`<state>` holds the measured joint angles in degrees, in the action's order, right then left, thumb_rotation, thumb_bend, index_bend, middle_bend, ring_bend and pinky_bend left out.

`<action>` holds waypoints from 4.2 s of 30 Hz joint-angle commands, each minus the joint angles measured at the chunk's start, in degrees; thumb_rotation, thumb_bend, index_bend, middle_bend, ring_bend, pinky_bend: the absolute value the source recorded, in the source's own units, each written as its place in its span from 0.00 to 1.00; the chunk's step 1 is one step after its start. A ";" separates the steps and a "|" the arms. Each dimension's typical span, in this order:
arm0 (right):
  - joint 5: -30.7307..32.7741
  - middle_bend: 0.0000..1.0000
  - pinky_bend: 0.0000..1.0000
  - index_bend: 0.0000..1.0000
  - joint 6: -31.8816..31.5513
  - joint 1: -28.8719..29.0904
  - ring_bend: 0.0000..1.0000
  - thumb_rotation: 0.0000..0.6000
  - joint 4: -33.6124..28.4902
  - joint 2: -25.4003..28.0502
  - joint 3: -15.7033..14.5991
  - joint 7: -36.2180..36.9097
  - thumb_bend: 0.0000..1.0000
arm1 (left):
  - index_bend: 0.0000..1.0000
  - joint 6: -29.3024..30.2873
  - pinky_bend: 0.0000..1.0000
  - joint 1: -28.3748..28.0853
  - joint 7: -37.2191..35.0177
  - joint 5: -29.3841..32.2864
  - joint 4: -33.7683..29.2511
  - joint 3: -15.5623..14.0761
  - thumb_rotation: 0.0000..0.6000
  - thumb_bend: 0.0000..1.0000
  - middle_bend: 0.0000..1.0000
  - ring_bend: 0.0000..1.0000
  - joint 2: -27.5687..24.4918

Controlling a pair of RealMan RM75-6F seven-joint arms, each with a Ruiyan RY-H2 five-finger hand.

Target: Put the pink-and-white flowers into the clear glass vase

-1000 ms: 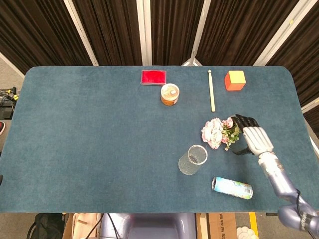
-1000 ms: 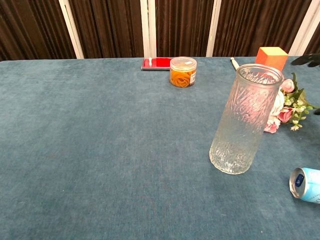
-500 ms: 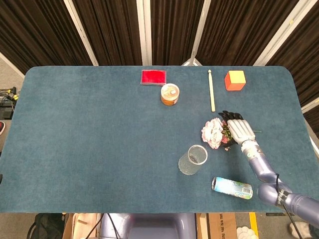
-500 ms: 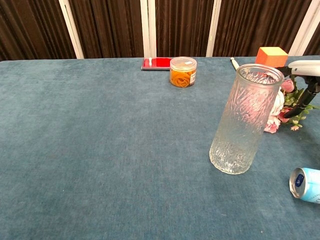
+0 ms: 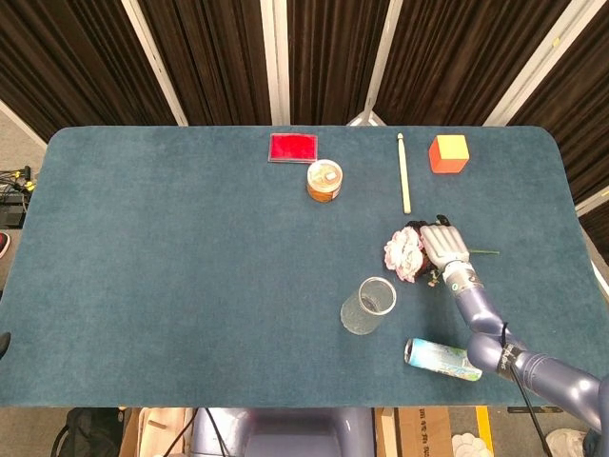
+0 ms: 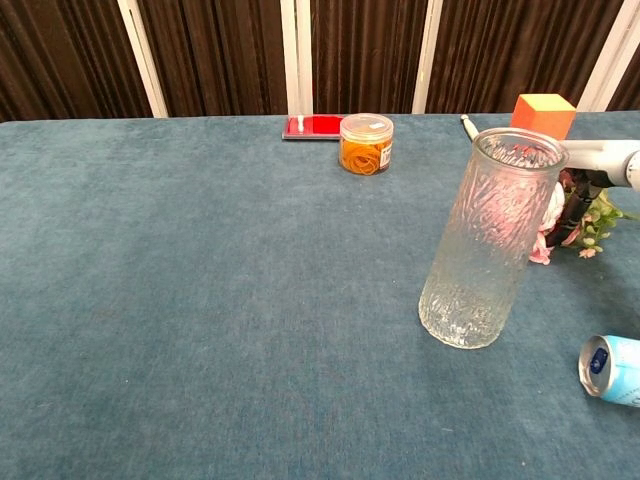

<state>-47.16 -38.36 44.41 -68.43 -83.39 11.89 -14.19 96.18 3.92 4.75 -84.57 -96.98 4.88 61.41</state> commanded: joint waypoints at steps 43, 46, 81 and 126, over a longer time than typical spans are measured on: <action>-10.82 0.42 0.11 0.51 -11.23 -33.85 0.48 1.00 -57.70 41.42 42.56 86.47 0.47 | 0.14 2.88 0.11 1.17 -8.09 -2.33 1.80 -0.12 1.00 0.35 0.00 0.00 -1.43; -13.76 0.42 0.11 0.51 -12.20 -34.80 0.48 1.00 -59.69 41.42 41.83 87.26 0.47 | 0.14 2.98 0.11 1.22 -8.32 -2.33 1.86 -0.08 1.00 0.35 0.00 0.00 -1.50; -32.99 0.42 0.11 0.51 -18.28 -28.03 0.48 1.00 -50.80 28.51 18.06 81.14 0.47 | 0.14 2.68 0.11 1.05 -4.96 -2.26 1.25 -0.15 1.00 0.35 0.00 0.00 -0.59; -46.43 0.04 0.00 0.12 -30.74 -27.07 0.05 1.00 -30.39 44.79 -0.69 86.92 0.11 | 0.14 2.38 0.11 0.82 -4.13 -2.46 0.79 -0.19 1.00 0.35 0.00 0.00 -0.38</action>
<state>-97.32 -64.36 20.46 -102.26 -39.89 11.32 73.31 98.55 4.76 0.60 -86.99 -96.18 4.72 61.02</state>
